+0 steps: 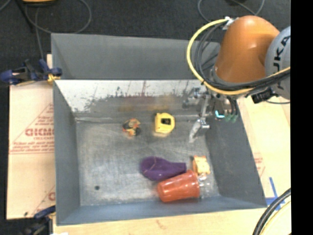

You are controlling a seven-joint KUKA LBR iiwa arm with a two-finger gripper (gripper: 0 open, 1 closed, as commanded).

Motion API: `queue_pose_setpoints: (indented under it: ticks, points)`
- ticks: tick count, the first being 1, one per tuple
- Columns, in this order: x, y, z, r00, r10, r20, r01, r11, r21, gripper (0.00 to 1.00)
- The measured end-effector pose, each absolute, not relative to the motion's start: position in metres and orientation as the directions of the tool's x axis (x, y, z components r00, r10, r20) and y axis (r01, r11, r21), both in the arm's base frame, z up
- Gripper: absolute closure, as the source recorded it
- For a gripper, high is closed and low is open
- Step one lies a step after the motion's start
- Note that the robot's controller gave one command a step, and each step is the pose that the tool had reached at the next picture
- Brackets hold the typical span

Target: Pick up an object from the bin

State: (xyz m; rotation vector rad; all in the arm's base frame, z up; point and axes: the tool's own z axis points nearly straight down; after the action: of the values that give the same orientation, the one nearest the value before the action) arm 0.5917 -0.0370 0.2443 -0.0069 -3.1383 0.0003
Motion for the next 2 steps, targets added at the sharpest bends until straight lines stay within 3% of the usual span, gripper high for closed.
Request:
queue_pose_setpoints:
  ticks: [1, 2]
  points:
    - [0.593, -0.037, 0.249, -1.0, 0.004, -0.005, 0.004, 1.0, -0.001, 0.0]
    - [0.568, -0.025, 0.203, -1.0, -0.018, -0.01, -0.018, 1.0, -0.002, 0.0]
